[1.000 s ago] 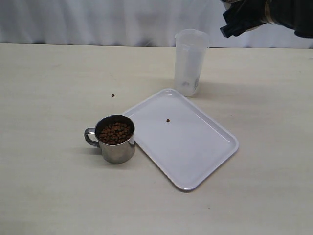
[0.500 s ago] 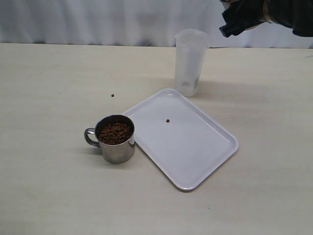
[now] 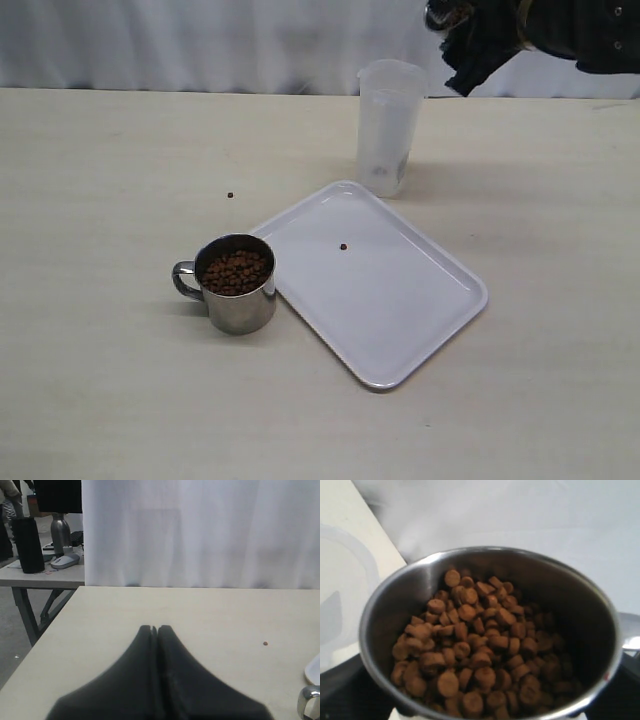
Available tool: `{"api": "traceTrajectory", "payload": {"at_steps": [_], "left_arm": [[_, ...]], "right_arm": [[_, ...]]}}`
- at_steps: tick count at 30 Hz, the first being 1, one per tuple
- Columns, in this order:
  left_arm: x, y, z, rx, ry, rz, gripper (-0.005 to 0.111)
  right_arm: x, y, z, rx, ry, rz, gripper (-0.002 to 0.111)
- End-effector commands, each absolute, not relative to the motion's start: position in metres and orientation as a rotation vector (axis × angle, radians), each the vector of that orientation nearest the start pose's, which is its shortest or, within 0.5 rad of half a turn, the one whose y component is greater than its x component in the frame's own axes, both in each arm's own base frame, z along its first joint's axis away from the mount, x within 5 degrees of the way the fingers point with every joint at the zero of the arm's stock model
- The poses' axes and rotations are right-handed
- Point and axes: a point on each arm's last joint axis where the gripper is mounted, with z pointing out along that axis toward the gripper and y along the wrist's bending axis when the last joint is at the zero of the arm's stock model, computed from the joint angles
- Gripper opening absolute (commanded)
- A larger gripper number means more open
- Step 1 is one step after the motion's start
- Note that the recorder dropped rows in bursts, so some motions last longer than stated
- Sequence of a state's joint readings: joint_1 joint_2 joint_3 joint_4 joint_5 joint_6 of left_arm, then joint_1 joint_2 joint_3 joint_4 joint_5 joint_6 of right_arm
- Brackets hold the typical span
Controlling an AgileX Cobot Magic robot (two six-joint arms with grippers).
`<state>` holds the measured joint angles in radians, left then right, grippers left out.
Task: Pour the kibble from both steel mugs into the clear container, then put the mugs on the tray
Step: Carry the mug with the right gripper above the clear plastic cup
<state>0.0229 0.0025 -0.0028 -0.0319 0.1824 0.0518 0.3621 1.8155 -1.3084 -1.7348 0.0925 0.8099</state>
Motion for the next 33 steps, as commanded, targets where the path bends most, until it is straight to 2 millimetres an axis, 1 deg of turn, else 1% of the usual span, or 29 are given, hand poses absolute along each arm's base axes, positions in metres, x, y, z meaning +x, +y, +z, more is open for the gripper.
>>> {"api": "traceTrajectory", "payload": {"at_steps": [1,5,8,13,18,25,30,33], "left_arm": [[0.056,0.0,0.197,0.004,1.658,0.021,0.0],[0.056,0.0,0.197,0.004,1.658,0.021,0.0],[0.056,0.0,0.197,0.004,1.658,0.021,0.0],[0.056,0.0,0.197,0.002,1.658,0.019,0.0],[0.056,0.0,0.197,0.002,1.658,0.019,0.0],[0.056,0.0,0.197,0.002,1.658,0.019,0.0],[0.056,0.0,0.197,0.002,1.658,0.019,0.0],[0.056,0.0,0.197,0.002,1.658,0.019,0.0]], "right_arm": [[0.412,0.148,0.276,-1.153,1.602,-0.478,0.005],[0.42,0.15,0.271,-1.187,1.587,-0.504,0.005],[0.42,0.151,0.269,-1.249,1.552,-0.545,0.005],[0.42,0.151,0.268,-1.257,1.551,-0.539,0.005],[0.417,0.151,0.26,-1.275,1.568,-0.522,0.005],[0.416,0.151,0.264,-1.267,1.563,-0.518,0.005],[0.404,0.146,0.261,-1.284,1.577,-0.515,0.005],[0.403,0.147,0.26,-1.297,1.574,-0.506,0.005]]}}
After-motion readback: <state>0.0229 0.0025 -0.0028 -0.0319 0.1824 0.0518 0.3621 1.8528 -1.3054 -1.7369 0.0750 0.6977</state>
